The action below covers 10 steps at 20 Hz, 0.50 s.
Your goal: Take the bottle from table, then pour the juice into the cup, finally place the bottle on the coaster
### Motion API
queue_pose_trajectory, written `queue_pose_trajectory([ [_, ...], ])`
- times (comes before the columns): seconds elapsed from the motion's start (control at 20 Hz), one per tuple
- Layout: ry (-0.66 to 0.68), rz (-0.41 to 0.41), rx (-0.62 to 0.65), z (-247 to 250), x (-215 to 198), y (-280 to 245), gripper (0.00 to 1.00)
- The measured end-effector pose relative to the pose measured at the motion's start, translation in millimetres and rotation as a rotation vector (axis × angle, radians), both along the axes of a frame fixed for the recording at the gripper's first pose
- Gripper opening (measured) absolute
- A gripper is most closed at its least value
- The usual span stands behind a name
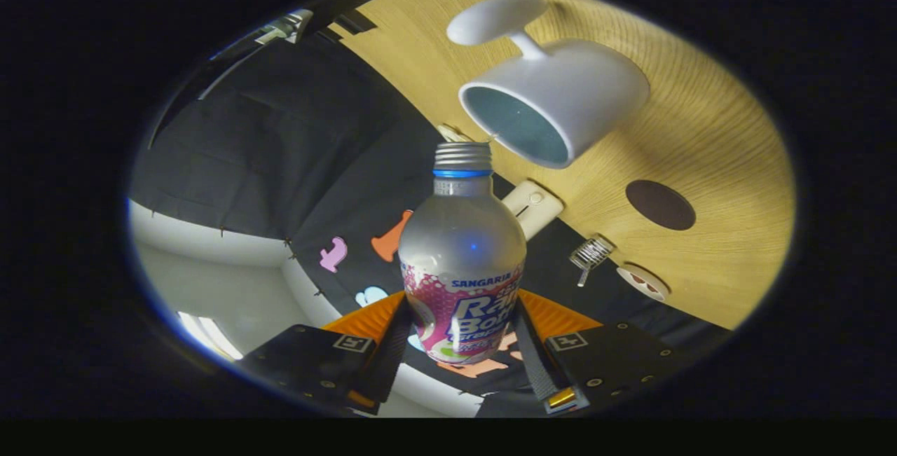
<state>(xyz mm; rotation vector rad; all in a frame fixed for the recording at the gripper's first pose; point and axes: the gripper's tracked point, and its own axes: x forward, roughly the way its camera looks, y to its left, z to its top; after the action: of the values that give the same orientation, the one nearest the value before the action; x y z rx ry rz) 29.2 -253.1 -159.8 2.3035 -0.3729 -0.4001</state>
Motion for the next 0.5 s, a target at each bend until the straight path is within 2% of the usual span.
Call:
queue_pose_trajectory([
  [0.5,-0.005,0.01,0.018,1.9,10.1,1.8,0.75],
])
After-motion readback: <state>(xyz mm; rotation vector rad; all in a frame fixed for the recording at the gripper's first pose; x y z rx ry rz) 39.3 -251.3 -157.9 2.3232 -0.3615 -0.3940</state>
